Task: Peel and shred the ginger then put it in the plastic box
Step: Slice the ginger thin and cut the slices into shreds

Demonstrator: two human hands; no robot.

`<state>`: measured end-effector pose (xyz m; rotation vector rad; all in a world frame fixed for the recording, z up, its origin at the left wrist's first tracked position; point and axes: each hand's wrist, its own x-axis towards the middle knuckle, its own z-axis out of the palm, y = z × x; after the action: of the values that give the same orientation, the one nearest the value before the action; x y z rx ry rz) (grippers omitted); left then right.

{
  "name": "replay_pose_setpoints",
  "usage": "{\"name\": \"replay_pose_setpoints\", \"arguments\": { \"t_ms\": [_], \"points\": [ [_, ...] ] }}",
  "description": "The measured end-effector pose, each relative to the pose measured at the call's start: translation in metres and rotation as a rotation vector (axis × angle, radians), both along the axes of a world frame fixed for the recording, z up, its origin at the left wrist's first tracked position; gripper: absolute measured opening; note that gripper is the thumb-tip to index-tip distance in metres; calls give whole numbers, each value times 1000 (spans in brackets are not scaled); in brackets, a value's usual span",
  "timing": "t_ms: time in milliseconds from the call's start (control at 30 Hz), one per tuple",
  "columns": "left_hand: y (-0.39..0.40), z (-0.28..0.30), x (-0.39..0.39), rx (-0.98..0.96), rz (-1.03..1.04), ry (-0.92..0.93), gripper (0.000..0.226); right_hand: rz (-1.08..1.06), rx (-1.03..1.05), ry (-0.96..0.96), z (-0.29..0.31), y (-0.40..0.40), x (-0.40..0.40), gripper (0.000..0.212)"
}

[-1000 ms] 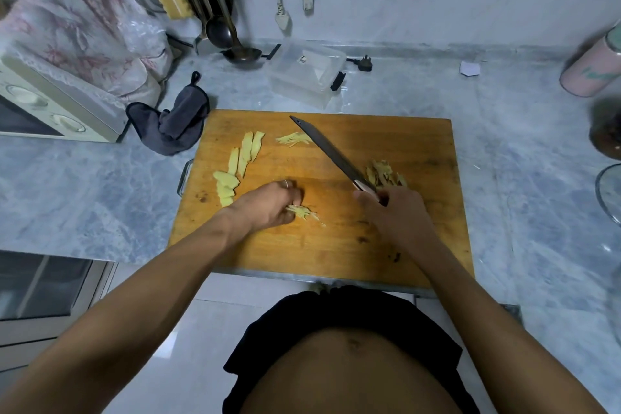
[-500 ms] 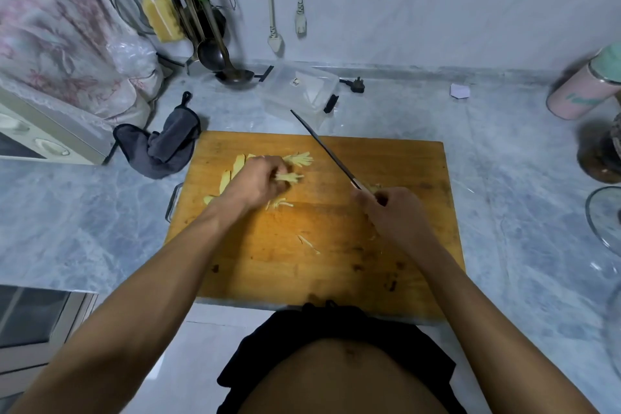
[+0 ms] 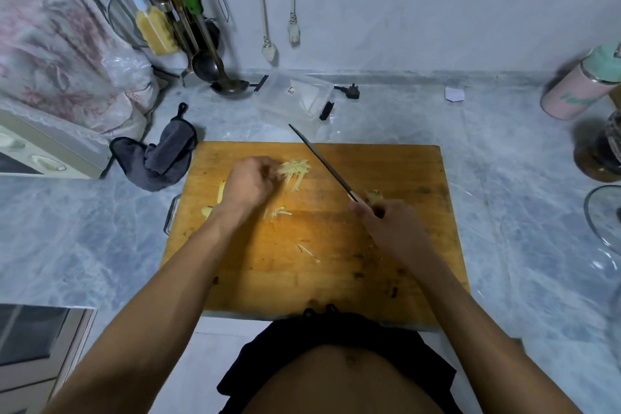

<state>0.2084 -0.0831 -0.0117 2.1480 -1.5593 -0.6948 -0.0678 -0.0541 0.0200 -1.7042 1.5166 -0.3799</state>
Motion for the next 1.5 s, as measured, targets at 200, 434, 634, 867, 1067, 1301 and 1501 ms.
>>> {"name": "replay_pose_setpoints", "arguments": {
  "t_ms": [200,434,634,867,1067,1301,1501],
  "points": [
    [50,-16,-14,205,169,-92,39,16,15,4,-8,6,1,55],
    [71,-41,-37,25,323,-24,19,26,44,-6,-9,7,4,53],
    [57,-35,-29,-17,97,-107,9,34,1,-23,-6,5,0,56],
    [11,-16,-18,-231,42,-109,21,-3,9,-77,1,1,-9,54],
    [5,-21,-13,-172,45,-15,13,-14,-6,-77,1,1,-12,51],
    [28,-22,-17,-170,34,-7,26,-7,13,-53,-5,5,-10,60],
    [76,-36,-31,-46,-418,119,26,7,35,-59,-9,14,-6,61]
  ]
}}
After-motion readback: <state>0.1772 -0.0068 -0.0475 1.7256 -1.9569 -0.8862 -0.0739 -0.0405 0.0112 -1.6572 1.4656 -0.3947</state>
